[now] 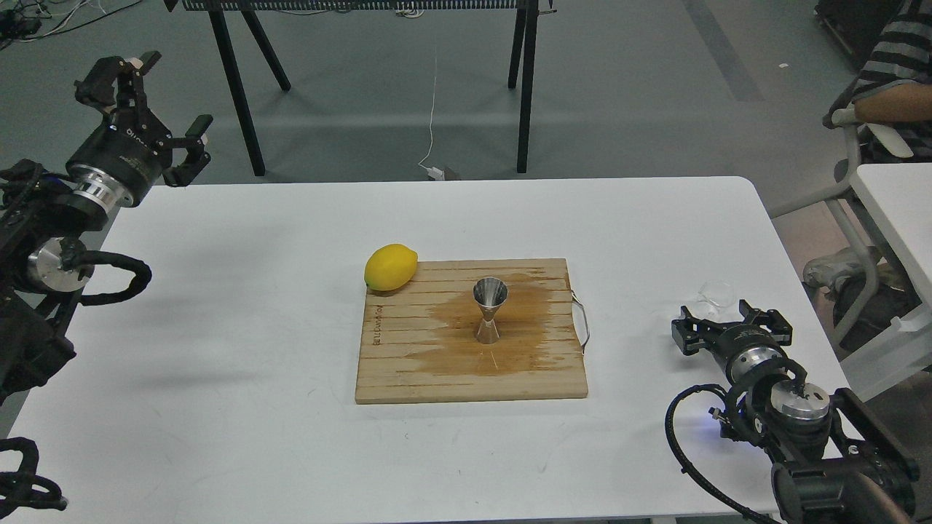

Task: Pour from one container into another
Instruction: 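Move the right gripper down to the small clear glass cup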

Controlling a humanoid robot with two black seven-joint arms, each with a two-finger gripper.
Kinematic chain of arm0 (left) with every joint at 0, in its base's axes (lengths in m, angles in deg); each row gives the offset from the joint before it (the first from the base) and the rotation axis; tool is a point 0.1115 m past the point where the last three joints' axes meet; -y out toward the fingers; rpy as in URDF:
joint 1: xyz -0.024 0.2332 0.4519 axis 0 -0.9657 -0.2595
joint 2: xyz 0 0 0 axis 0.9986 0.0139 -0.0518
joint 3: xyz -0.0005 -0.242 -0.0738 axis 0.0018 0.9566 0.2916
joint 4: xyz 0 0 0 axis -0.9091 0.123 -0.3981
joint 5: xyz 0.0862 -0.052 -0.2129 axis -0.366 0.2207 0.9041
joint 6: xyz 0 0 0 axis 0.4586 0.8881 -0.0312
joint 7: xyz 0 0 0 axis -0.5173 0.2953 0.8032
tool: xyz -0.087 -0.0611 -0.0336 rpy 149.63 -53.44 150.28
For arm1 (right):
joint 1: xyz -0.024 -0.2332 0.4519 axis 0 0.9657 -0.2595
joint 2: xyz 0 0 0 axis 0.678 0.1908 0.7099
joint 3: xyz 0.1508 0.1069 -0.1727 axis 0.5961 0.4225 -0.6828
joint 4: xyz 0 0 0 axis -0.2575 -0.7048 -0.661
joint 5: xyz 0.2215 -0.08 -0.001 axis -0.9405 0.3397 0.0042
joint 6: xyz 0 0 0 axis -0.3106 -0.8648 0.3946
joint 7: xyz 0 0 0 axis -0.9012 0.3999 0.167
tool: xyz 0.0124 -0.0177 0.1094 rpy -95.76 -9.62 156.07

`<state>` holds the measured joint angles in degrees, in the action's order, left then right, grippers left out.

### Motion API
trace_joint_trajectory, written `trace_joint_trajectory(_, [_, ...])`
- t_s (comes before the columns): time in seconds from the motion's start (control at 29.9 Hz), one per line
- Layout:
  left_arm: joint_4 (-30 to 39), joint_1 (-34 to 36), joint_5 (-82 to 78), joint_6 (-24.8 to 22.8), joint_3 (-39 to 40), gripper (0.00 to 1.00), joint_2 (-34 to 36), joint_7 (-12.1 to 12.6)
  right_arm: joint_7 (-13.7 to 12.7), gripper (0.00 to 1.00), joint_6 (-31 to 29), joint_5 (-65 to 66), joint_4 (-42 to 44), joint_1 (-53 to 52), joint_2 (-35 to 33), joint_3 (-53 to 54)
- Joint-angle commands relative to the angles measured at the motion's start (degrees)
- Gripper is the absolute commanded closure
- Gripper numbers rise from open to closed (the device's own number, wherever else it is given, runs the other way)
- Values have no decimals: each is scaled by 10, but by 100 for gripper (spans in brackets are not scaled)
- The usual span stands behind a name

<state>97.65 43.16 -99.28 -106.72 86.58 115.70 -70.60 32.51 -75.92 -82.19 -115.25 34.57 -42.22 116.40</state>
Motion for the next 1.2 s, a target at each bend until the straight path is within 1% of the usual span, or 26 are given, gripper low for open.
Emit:
trace_joint_trajectory(0.0, [0, -2, 0, 0, 0, 1, 2, 0, 0, 14, -24, -1, 9, 0, 1, 4])
trace_joint_trajectory(0.3, [0, -1, 0, 0, 0, 1, 5, 0, 0, 15, -55, -2, 33, 0, 9, 10])
trace_joint_trajectory(0.47, [0, 0, 0, 0, 0, 1, 4, 0, 0, 15, -63, -1, 47, -7, 13, 9])
trace_joint_trajectory(0.57, [0, 0, 0, 0, 0, 1, 4, 0, 0, 20, -75, -1, 66, -18, 13, 6])
trace_joint_trajectory(0.7, [0, 2, 0, 0, 0, 1, 4, 0, 1, 27, -83, -1, 69, -21, 13, 5])
trace_joint_trajectory(0.8, [0, 3, 0, 0, 0, 1, 5, 0, 3, 34, -91, -1, 73, -22, 15, 3])
trace_joint_trajectory(0.87, [0, 3, 0, 0, 1, 1, 5, 0, 3, 41, -94, -1, 74, -23, 17, 1])
trace_joint_trajectory(0.97, [0, 3, 0, 0, 0, 1, 5, 0, 3, 48, -95, -1, 77, -22, 17, -2])
trace_joint_trajectory(1.07, [0, 3, 0, 0, 0, 1, 5, 0, 3, 49, -96, -1, 79, -23, 17, -1])
trace_joint_trajectory(1.17, [0, 3, 0, 0, 0, 1, 6, 0, 3, 57, -98, -1, 79, -23, 17, -2])
